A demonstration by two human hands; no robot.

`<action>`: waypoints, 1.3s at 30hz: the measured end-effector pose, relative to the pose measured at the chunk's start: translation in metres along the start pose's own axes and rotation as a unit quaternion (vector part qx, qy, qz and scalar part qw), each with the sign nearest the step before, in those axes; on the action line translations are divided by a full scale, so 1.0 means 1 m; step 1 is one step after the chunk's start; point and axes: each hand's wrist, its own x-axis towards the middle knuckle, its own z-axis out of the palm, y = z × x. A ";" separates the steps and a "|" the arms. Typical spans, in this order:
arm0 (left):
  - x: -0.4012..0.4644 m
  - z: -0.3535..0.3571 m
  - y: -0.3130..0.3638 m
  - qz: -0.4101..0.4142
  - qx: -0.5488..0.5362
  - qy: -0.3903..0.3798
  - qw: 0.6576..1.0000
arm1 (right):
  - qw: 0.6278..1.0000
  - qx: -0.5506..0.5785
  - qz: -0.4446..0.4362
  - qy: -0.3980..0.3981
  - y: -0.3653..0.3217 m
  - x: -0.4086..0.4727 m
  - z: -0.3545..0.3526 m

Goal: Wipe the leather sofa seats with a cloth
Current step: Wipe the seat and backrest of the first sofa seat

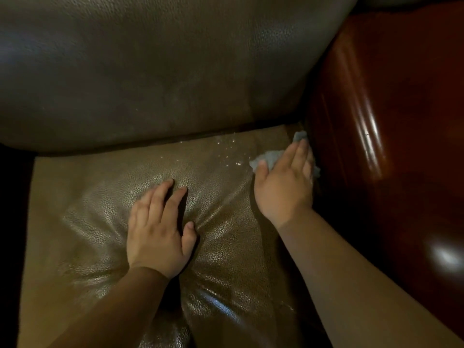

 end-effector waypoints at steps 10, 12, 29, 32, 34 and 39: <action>-0.002 0.005 -0.001 0.002 0.003 0.008 1.000 | 1.000 0.003 -0.018 0.004 -0.015 0.056 -0.016; -0.002 0.004 -0.001 -0.002 0.005 0.008 1.000 | 0.999 -0.016 -0.040 0.005 -0.005 0.027 -0.013; -0.001 0.006 0.000 -0.001 0.004 0.020 1.000 | 0.984 -0.003 -0.172 -0.039 0.006 0.009 -0.007; -0.001 0.008 -0.001 0.002 0.004 0.019 1.000 | 0.997 -0.010 -0.073 -0.016 -0.011 0.035 -0.005; -0.001 0.009 -0.001 0.002 0.007 0.022 1.000 | 0.997 -0.039 -0.073 0.000 -0.028 0.037 0.002; -0.002 0.008 -0.001 0.003 0.019 0.019 1.000 | 0.952 -0.083 -0.289 -0.048 -0.023 -0.001 0.005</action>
